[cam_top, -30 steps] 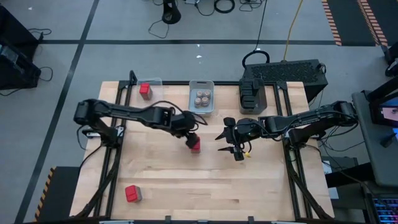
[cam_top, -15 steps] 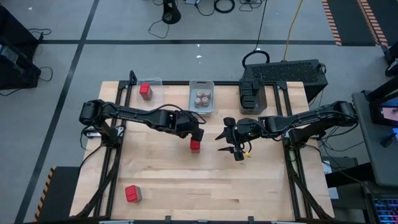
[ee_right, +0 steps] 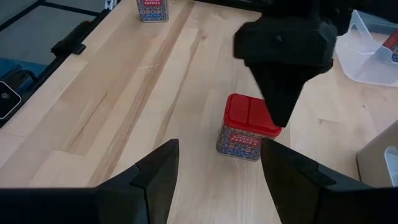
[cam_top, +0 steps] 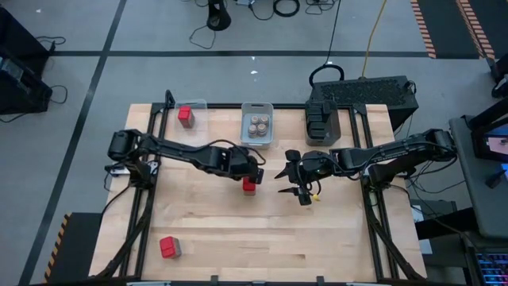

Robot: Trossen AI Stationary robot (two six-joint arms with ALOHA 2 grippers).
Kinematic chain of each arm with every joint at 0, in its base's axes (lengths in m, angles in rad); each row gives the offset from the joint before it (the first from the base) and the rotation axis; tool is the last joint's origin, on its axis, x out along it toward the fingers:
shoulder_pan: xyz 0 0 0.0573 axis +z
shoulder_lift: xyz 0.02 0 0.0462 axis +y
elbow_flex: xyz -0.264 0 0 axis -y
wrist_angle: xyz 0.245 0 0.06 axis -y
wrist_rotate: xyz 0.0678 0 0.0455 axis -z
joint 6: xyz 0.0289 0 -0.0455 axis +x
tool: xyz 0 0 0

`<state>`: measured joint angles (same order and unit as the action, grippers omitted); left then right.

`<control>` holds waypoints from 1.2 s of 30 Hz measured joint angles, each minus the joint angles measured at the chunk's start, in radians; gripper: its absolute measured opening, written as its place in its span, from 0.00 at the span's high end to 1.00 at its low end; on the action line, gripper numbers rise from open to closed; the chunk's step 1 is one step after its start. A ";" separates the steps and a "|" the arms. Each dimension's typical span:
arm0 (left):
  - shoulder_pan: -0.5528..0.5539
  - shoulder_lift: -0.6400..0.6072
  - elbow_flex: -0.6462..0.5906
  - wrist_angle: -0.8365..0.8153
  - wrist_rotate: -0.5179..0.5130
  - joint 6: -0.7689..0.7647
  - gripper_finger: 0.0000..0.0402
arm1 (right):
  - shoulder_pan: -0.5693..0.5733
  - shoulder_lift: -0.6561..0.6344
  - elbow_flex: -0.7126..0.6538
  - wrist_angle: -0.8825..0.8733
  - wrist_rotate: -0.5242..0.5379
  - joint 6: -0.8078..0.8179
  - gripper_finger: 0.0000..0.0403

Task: Sort spices by type
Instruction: Adjust the right red seasoning can

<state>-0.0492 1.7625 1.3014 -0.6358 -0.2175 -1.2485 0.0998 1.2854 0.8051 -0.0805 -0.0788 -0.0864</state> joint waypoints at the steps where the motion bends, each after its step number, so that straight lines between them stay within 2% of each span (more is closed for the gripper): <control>1: -0.003 0.003 0.000 0.016 0.001 0.009 0.24 | 0.000 0.000 0.000 -0.001 0.000 0.000 0.48; 4: -0.009 0.003 0.000 0.036 -0.001 0.051 0.24 | 0.000 0.000 0.000 -0.004 0.000 0.000 0.48; 18: -0.019 0.003 0.000 0.026 -0.072 0.062 0.24 | 0.000 0.000 0.000 -0.005 0.000 0.004 0.48; 25: -0.021 0.003 0.032 0.075 -0.087 0.300 0.24 | 0.000 0.002 0.000 -0.005 0.000 0.020 0.48; 30: -0.034 -0.011 0.073 0.043 -0.068 0.419 0.24 | 0.000 0.074 0.001 -0.008 0.000 0.031 0.48; 32: -0.027 -0.040 0.105 -0.031 -0.100 0.473 0.24 | -0.001 0.102 0.001 -0.004 0.000 0.006 0.48; 36: -0.021 -0.133 0.124 -0.199 -0.236 0.569 0.24 | -0.006 0.169 0.001 0.039 -0.001 -0.009 0.48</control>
<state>-0.0699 1.6290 1.4250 -0.8345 -0.4537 -0.6794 0.0933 1.4544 0.8062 -0.0413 -0.0796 -0.0956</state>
